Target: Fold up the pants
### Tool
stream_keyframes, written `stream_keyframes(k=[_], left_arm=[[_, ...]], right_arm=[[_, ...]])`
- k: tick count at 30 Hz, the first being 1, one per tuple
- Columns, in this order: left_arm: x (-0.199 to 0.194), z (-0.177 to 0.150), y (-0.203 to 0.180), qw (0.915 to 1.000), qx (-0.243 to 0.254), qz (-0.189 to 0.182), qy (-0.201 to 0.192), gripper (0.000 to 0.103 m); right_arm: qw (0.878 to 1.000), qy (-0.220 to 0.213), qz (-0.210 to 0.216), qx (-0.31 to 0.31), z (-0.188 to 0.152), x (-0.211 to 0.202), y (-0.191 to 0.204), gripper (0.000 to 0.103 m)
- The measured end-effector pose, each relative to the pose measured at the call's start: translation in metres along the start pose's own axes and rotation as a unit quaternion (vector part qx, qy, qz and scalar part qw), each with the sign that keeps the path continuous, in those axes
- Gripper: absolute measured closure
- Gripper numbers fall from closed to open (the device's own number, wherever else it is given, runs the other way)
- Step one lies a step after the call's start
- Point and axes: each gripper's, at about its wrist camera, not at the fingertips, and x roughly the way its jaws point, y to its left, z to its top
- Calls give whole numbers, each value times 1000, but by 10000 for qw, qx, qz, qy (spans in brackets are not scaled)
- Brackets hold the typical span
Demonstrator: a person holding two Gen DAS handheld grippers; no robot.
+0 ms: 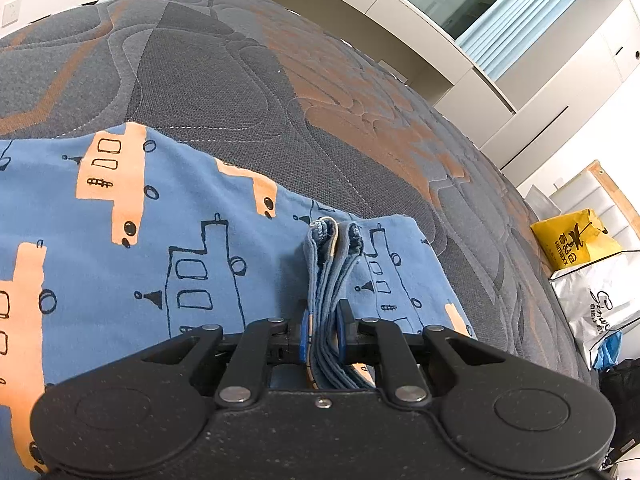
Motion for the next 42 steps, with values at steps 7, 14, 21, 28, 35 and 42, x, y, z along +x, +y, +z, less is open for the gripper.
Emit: stream_keyframes(k=[7, 14, 21, 28, 35, 42], left_arm=[[-9, 3, -6, 9999, 125, 6, -73, 92], [-41, 9, 5, 9995, 200, -14, -230, 92], [-70, 6, 43, 9993, -23, 234, -285, 92], [-74, -3, 77, 9986, -393, 151, -313, 89], [-69, -11, 92, 9972, -635, -42, -389, 87], [-69, -11, 92, 9970, -656, -40, -397, 86]], right_arm=[[9992, -83, 240, 295, 0, 1, -17, 88], [9973, -305, 398, 544, 17, -11, -19, 88], [9948, -374, 829, 446, 40, -11, 4, 88], [9923, -229, 1148, 402, 49, -3, 24, 88], [9895, -6, 1342, 543, 44, 6, 20, 88], [9899, 3, 1331, 494, 48, 9, 20, 85]])
